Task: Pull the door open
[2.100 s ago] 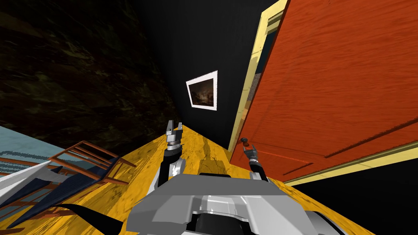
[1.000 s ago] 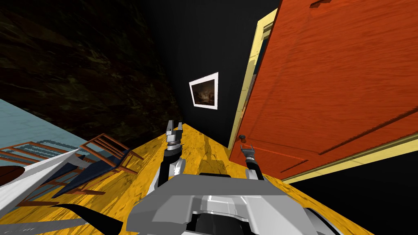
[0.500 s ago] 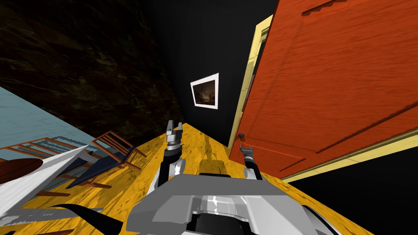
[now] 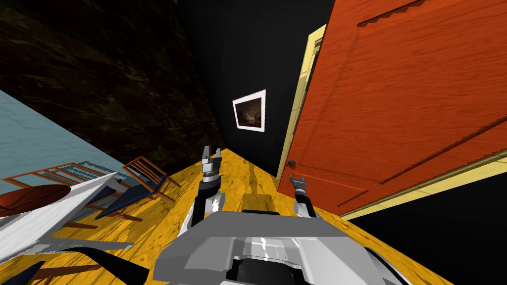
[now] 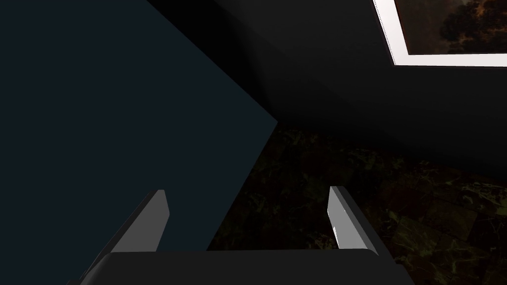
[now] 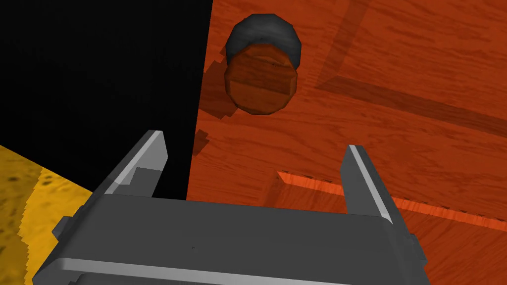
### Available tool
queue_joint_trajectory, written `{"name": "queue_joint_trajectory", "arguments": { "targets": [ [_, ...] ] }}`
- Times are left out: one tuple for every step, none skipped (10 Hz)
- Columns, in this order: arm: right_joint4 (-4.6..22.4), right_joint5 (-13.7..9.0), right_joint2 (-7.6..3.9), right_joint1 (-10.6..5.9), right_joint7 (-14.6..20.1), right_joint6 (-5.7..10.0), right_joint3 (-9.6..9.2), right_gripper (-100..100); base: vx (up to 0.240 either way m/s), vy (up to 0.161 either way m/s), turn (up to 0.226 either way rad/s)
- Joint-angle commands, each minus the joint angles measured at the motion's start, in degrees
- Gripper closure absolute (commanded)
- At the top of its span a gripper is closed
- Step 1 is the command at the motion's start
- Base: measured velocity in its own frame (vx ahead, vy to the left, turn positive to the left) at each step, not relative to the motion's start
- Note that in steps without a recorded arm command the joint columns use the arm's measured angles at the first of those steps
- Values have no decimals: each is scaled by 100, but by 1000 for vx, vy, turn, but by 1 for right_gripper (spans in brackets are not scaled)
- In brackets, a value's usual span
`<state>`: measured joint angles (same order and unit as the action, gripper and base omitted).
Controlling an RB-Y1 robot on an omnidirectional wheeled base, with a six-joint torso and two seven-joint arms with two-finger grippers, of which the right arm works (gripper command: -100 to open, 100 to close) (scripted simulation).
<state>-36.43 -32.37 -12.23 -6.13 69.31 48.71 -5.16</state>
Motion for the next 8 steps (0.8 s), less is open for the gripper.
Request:
{"name": "queue_joint_trajectory", "arguments": {
  "targets": [
    [-38,-99,34,-9,286,-39,-40,-100,-84,-18,40],
    [-56,-147,50,-15,423,-55,-60,-100,-81,-19,27],
    [-73,-195,67,-22,557,-71,-79,-100,-67,-23,21],
    [-85,-228,78,-26,650,-82,-93,-100,-73,-20,24],
    [-97,-262,89,-30,744,-93,-106,-100,-63,-6,23],
    [-110,-295,100,-34,836,-104,-119,-100,-53,-11,18],
    [-97,-273,95,-35,766,-93,-110,-100,-24,-7,4],
    [-68,-301,-14,18,902,-64,-89,-100,122,6,96]
  ]
}}
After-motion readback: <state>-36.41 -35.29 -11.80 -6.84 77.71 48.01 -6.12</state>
